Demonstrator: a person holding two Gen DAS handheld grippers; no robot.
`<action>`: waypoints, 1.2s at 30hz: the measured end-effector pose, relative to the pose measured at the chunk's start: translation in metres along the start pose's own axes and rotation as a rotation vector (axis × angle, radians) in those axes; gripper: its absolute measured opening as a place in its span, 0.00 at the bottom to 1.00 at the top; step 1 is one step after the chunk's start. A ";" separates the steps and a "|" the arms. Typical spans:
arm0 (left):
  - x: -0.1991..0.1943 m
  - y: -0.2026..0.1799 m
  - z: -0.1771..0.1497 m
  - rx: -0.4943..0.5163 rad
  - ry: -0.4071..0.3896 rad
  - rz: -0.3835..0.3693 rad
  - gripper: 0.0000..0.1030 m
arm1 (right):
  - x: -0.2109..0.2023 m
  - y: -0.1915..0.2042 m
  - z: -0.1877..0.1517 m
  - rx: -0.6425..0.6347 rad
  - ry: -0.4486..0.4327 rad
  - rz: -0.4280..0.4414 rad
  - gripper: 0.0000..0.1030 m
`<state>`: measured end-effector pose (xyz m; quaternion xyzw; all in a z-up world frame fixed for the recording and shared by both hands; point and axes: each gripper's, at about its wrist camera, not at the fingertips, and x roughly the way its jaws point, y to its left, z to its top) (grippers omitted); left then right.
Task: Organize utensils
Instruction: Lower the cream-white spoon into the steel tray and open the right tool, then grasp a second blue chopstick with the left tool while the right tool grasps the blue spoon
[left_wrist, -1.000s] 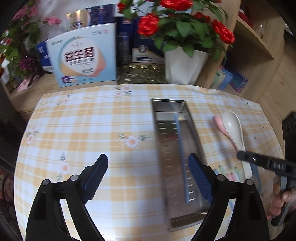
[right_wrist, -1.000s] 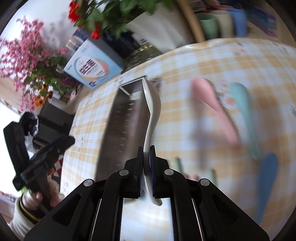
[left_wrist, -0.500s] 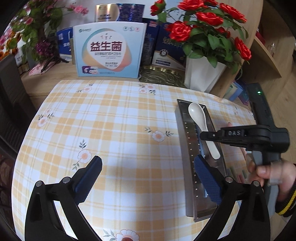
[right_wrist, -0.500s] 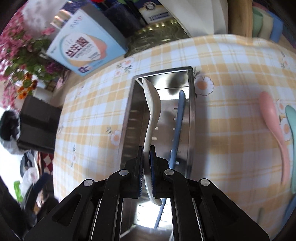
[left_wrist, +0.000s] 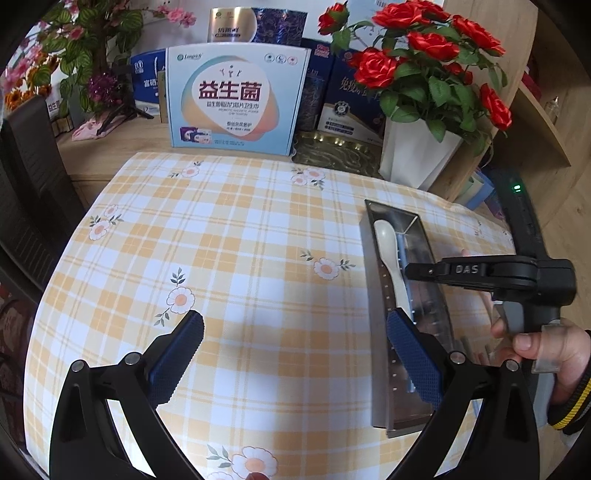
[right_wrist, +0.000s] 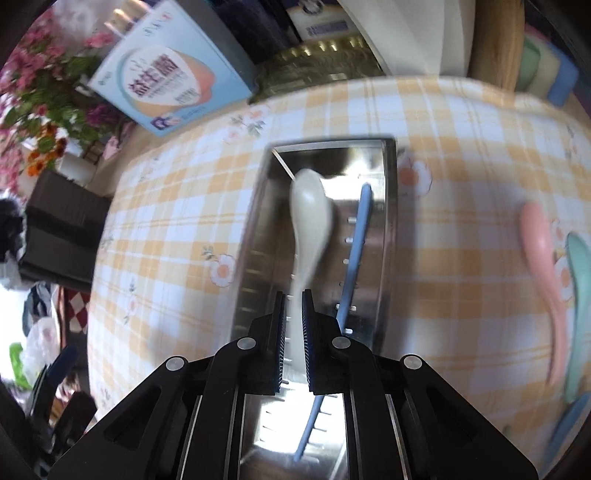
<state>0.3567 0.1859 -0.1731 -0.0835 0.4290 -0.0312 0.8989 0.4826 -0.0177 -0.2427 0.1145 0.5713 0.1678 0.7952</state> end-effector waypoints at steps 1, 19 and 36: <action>-0.003 -0.002 0.000 -0.003 -0.003 -0.001 0.94 | -0.010 0.001 -0.001 -0.019 -0.021 0.005 0.13; -0.052 -0.100 -0.046 0.008 -0.028 -0.041 0.71 | -0.160 -0.064 -0.127 -0.178 -0.382 -0.018 0.60; 0.026 -0.210 -0.140 0.157 0.292 -0.158 0.30 | -0.171 -0.172 -0.208 -0.043 -0.444 -0.111 0.75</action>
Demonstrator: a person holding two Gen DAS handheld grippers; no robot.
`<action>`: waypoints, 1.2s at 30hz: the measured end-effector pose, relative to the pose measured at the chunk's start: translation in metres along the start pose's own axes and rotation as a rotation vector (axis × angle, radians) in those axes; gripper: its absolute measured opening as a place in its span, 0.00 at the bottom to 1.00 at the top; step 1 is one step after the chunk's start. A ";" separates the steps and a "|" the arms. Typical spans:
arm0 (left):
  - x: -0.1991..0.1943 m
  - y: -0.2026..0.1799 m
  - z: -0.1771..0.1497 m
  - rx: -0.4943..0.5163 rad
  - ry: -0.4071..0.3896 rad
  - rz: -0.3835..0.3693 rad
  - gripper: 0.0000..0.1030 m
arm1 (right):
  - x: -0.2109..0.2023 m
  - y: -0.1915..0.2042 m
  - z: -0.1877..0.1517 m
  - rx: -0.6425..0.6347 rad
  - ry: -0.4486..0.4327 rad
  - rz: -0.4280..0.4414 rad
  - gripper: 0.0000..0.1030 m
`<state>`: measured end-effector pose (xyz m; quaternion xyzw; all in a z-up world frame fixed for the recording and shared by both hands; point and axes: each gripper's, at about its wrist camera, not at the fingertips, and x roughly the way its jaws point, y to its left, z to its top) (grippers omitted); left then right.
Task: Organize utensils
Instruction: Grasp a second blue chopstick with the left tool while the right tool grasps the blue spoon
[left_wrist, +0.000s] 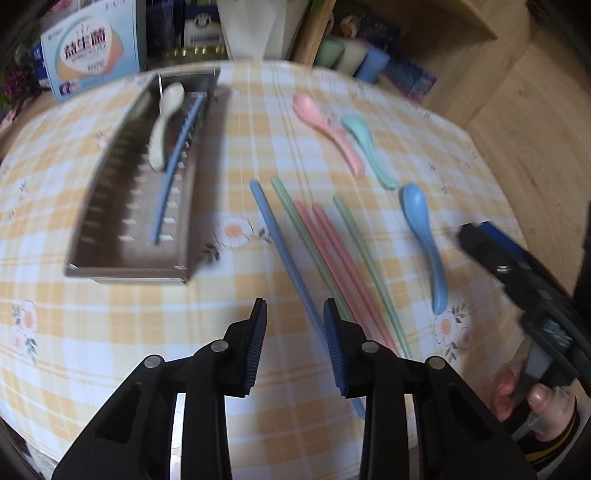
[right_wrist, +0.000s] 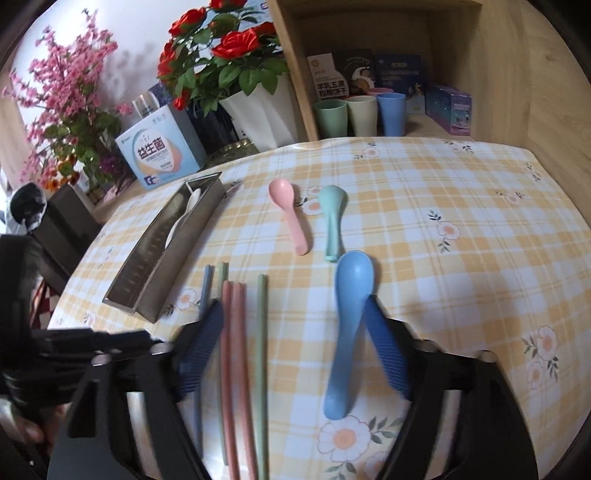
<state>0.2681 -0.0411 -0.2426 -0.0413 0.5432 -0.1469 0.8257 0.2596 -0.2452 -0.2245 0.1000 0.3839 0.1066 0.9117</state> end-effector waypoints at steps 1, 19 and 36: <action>0.006 -0.001 0.001 -0.006 0.012 0.007 0.29 | -0.001 -0.002 -0.001 0.004 -0.003 0.005 0.75; 0.041 -0.022 0.023 0.061 0.031 0.029 0.08 | 0.004 -0.058 -0.025 0.141 0.021 -0.070 0.75; 0.037 -0.028 0.010 0.108 -0.013 0.075 0.08 | 0.029 -0.045 -0.026 0.055 0.131 0.010 0.38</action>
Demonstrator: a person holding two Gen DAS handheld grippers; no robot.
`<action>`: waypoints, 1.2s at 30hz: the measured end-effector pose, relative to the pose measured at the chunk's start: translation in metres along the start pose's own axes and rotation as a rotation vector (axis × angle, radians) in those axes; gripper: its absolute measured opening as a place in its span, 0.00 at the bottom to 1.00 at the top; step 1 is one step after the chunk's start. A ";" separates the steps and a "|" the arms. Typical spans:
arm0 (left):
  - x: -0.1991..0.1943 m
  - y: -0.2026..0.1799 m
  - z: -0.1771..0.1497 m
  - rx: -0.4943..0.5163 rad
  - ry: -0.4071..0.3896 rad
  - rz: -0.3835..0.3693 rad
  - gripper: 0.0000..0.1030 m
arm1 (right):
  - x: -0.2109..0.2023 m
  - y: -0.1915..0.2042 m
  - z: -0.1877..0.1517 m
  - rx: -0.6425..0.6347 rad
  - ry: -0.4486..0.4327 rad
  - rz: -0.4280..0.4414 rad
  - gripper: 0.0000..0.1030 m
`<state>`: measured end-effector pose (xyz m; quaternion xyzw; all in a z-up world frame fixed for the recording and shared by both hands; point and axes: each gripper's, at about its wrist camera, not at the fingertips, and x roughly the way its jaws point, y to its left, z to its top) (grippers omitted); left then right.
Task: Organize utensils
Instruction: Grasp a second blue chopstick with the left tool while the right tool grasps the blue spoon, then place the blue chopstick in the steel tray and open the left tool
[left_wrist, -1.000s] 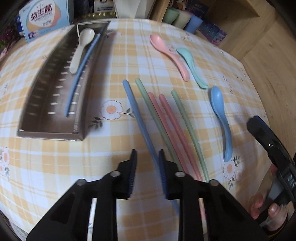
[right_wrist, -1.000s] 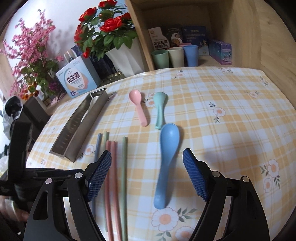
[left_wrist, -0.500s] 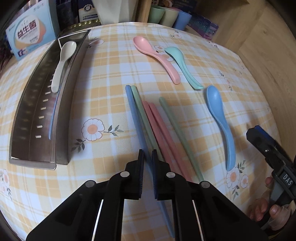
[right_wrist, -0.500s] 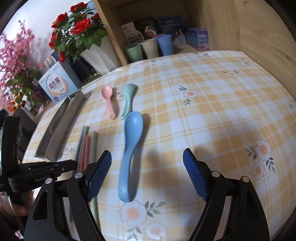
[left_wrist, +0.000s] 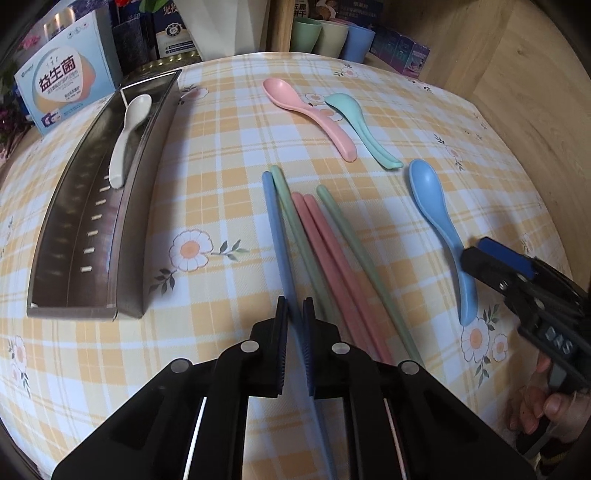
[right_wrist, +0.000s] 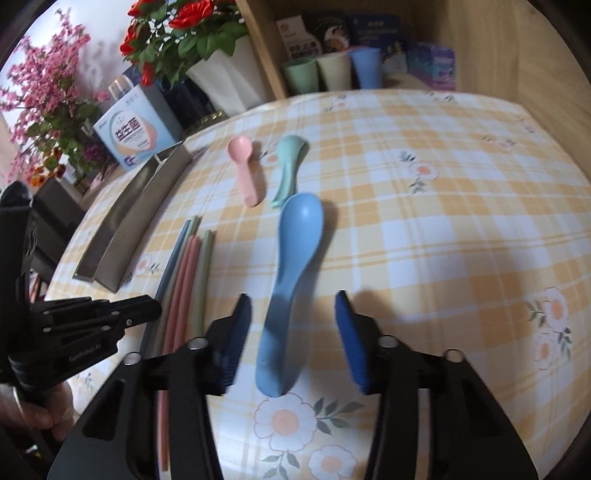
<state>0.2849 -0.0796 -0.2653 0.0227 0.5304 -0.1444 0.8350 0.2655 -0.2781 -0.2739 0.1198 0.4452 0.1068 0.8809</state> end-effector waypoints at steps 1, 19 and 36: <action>0.000 0.001 0.000 -0.006 0.001 -0.004 0.08 | 0.001 -0.001 0.001 0.007 0.006 0.013 0.37; -0.001 0.005 -0.002 -0.012 -0.007 -0.028 0.09 | 0.014 0.008 -0.002 -0.013 -0.015 0.032 0.13; -0.010 0.015 -0.007 -0.078 -0.024 -0.123 0.05 | 0.009 -0.003 -0.005 0.031 -0.053 0.091 0.13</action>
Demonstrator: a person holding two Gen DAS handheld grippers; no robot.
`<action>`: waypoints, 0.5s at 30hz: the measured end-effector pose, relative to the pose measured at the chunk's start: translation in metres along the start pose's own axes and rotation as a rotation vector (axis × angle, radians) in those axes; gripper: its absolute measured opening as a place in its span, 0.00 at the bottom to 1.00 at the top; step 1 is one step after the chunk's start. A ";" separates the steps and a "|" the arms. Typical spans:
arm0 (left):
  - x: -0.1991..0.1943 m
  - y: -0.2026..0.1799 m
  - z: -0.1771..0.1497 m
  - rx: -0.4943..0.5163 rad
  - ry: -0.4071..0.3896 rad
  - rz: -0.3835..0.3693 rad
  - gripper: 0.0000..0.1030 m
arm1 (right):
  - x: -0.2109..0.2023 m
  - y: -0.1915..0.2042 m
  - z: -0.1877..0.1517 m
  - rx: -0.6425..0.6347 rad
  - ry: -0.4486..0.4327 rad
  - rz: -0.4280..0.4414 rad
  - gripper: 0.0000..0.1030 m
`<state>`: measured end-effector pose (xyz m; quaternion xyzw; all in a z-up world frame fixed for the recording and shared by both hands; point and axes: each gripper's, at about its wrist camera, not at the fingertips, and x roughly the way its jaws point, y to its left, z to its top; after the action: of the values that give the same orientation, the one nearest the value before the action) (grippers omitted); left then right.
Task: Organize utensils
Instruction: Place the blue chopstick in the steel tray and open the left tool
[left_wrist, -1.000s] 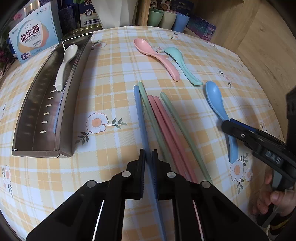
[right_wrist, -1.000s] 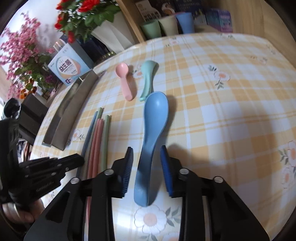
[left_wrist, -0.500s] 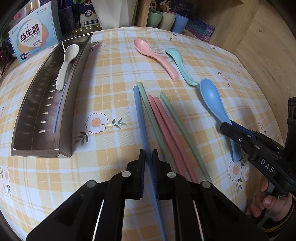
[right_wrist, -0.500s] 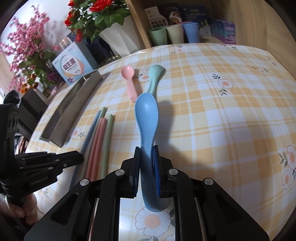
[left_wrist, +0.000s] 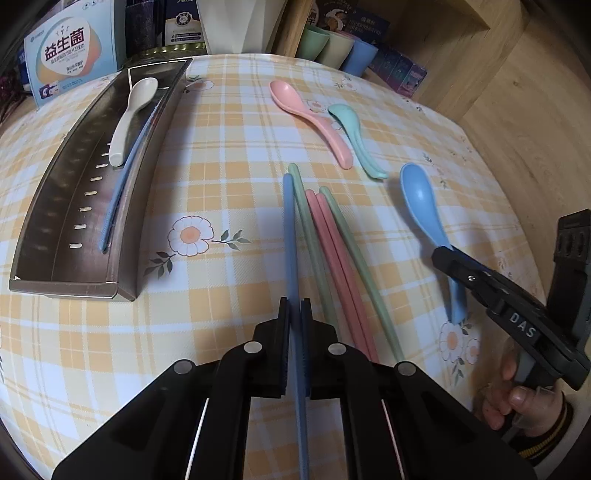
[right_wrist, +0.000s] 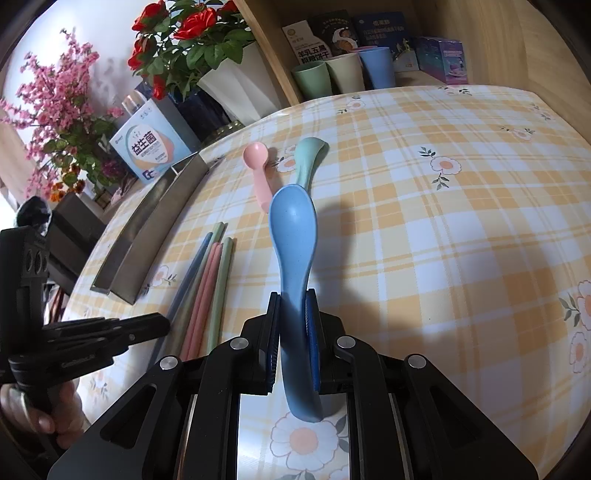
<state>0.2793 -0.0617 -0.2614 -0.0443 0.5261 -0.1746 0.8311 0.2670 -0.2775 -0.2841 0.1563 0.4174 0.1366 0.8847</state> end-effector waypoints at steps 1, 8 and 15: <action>-0.002 0.001 0.000 -0.005 -0.004 -0.006 0.05 | 0.000 0.000 0.000 0.001 0.000 0.001 0.13; -0.021 0.000 0.009 0.000 -0.059 -0.032 0.05 | -0.001 -0.001 -0.001 0.008 -0.008 0.005 0.13; -0.050 0.012 0.029 -0.019 -0.130 -0.027 0.05 | 0.000 -0.002 0.000 0.014 -0.009 0.007 0.13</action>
<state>0.2893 -0.0368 -0.2090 -0.0706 0.4721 -0.1775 0.8606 0.2670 -0.2792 -0.2850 0.1646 0.4138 0.1362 0.8849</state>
